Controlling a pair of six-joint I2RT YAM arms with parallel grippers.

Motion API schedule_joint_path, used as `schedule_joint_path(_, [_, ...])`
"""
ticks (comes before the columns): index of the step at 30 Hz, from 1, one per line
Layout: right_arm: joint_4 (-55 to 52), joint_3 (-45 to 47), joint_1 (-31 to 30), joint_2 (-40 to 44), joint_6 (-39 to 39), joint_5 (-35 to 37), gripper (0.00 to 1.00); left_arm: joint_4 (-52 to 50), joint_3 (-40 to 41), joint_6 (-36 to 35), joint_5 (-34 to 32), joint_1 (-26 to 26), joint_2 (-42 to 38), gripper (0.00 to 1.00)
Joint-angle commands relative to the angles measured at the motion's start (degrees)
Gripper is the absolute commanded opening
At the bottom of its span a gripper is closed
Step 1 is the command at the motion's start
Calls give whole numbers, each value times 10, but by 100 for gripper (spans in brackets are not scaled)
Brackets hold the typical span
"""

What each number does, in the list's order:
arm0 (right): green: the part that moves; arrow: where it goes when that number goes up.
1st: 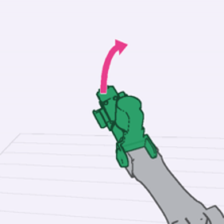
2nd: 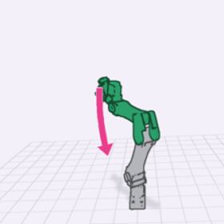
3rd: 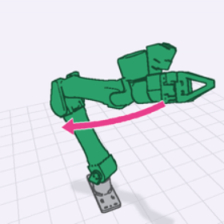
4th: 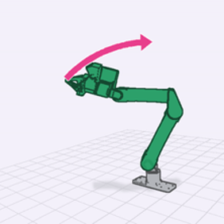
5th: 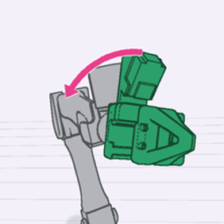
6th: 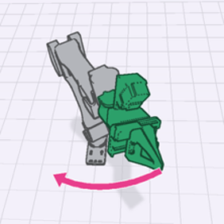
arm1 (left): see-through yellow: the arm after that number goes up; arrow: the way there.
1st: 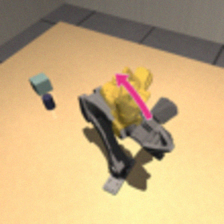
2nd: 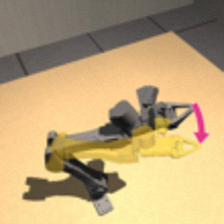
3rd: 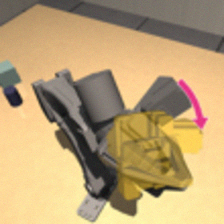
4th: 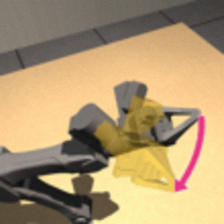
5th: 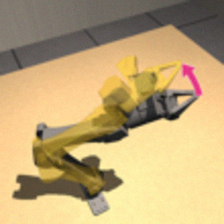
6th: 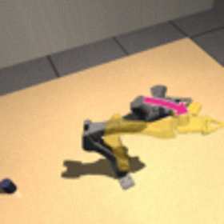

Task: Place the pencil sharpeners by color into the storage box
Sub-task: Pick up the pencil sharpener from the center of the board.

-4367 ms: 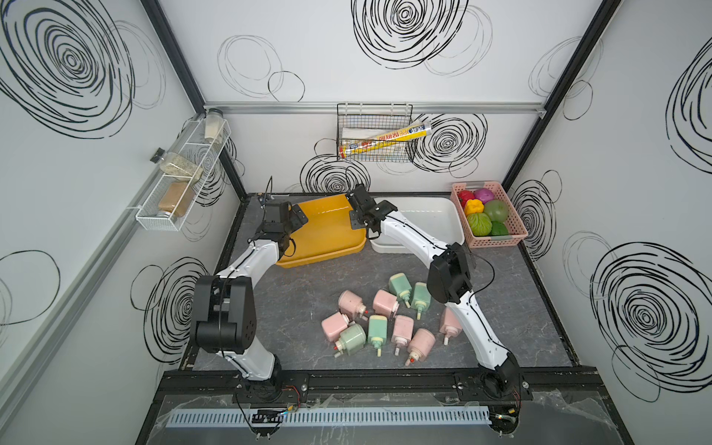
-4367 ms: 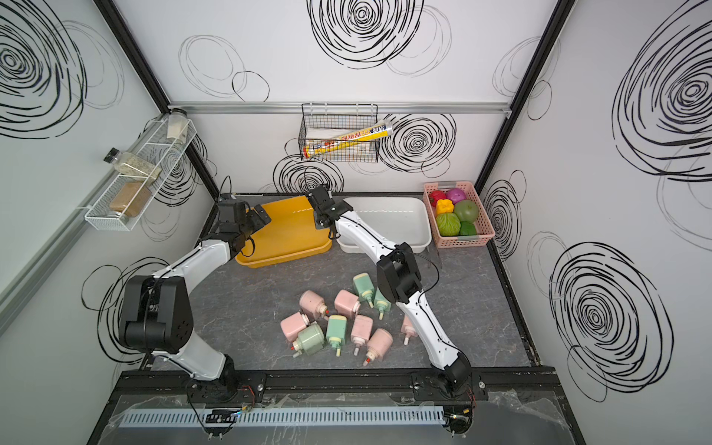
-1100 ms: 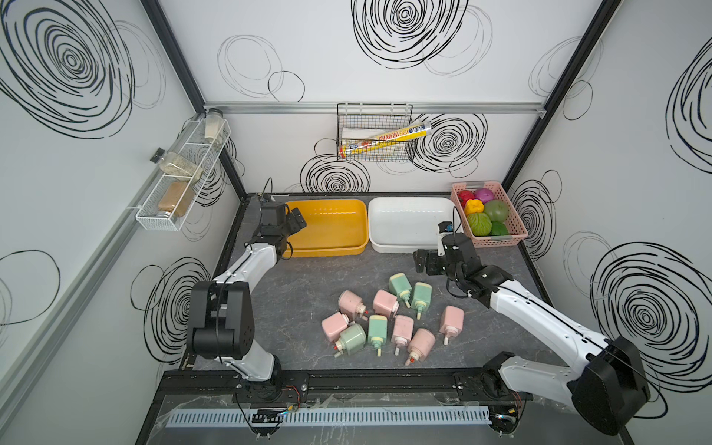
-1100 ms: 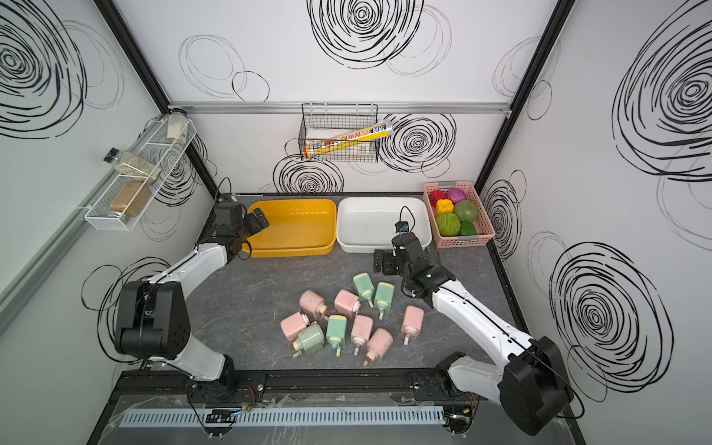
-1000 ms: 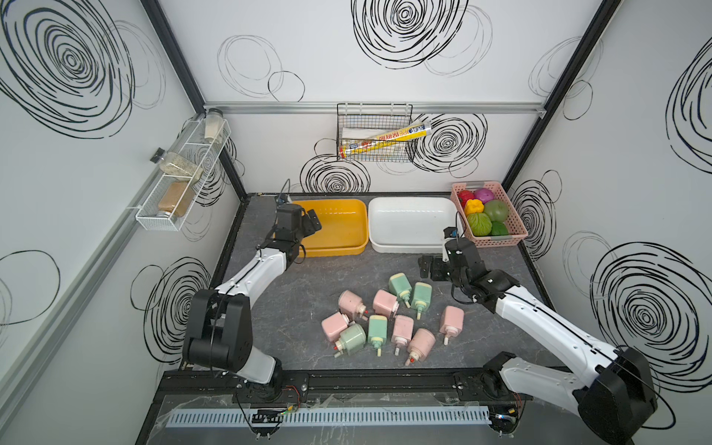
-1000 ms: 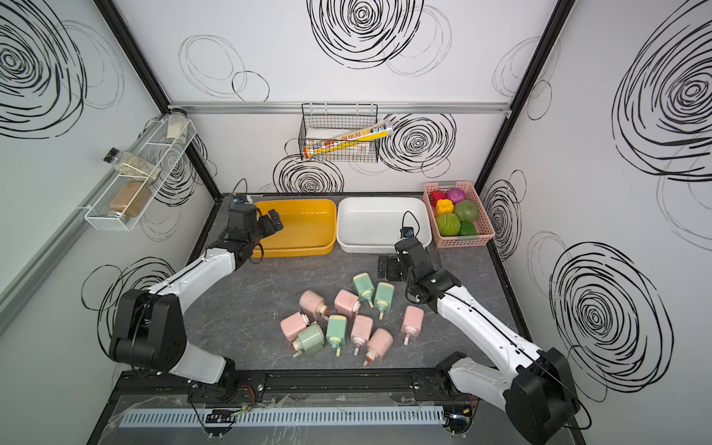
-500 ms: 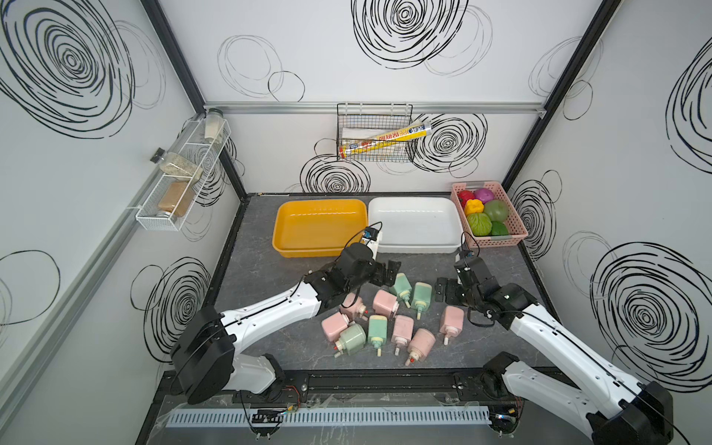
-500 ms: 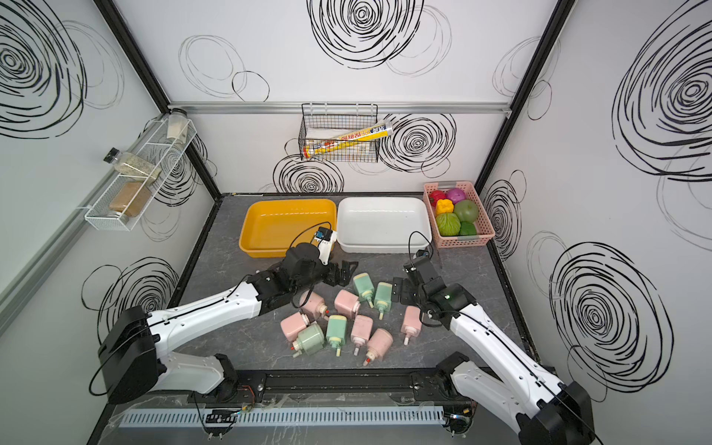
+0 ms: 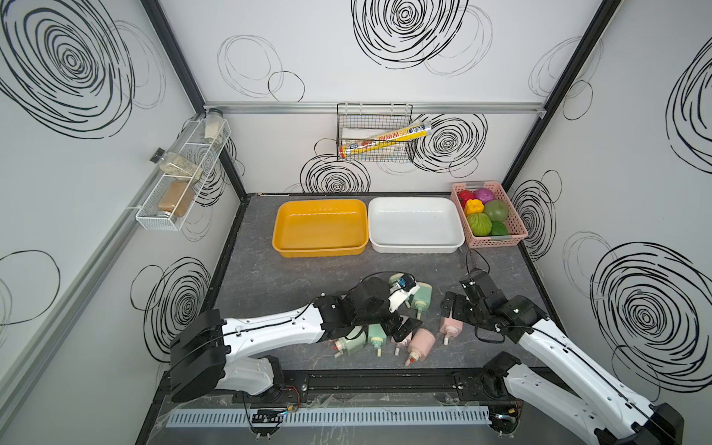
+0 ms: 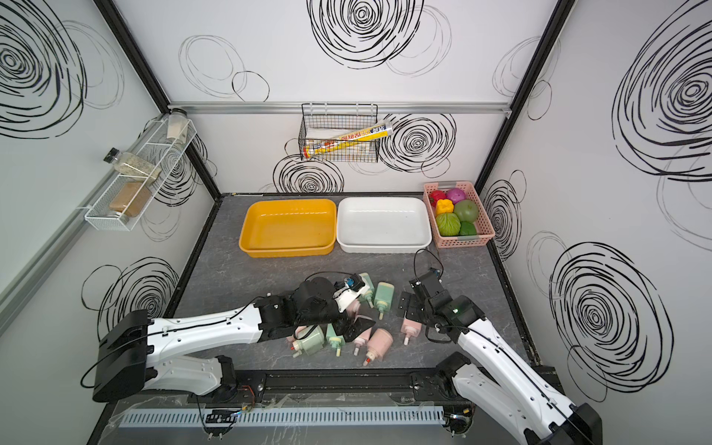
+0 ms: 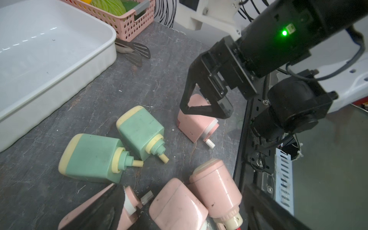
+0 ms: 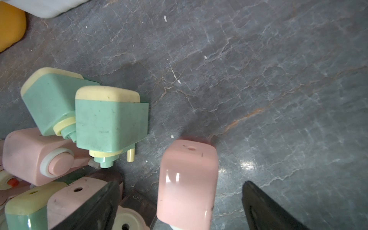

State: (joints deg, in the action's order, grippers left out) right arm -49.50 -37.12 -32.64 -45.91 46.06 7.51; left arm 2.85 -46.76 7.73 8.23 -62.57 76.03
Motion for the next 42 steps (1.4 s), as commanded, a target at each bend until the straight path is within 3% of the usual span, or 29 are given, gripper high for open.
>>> schedule_joint_path(1, [-19, 8, -13, 3, 43, 14, 98, 30, 19, -32, 46, 0, -11, 99])
schedule_joint_path(12, [27, 54, -35, -1, 68, 11, 82, 59, 41, -26, 28, 5, -18, 99])
schedule_joint_path(21, [25, 43, -60, -43, 59, 39, 77, 62, 43, -23, 19, 9, -15, 99])
schedule_joint_path(29, [39, 52, -66, -43, 60, 43, 64, 62, 43, -20, 14, 10, -13, 99])
schedule_joint_path(36, [42, 56, -67, -36, 54, 40, 39, 64, 43, -18, 12, 12, -12, 99])
schedule_joint_path(40, [45, 59, -67, -34, 52, 39, 30, 66, 43, -16, 10, 14, -10, 99])
schedule_joint_path(42, [46, 60, -67, -33, 50, 37, 19, 68, 44, -14, 10, 16, -10, 99])
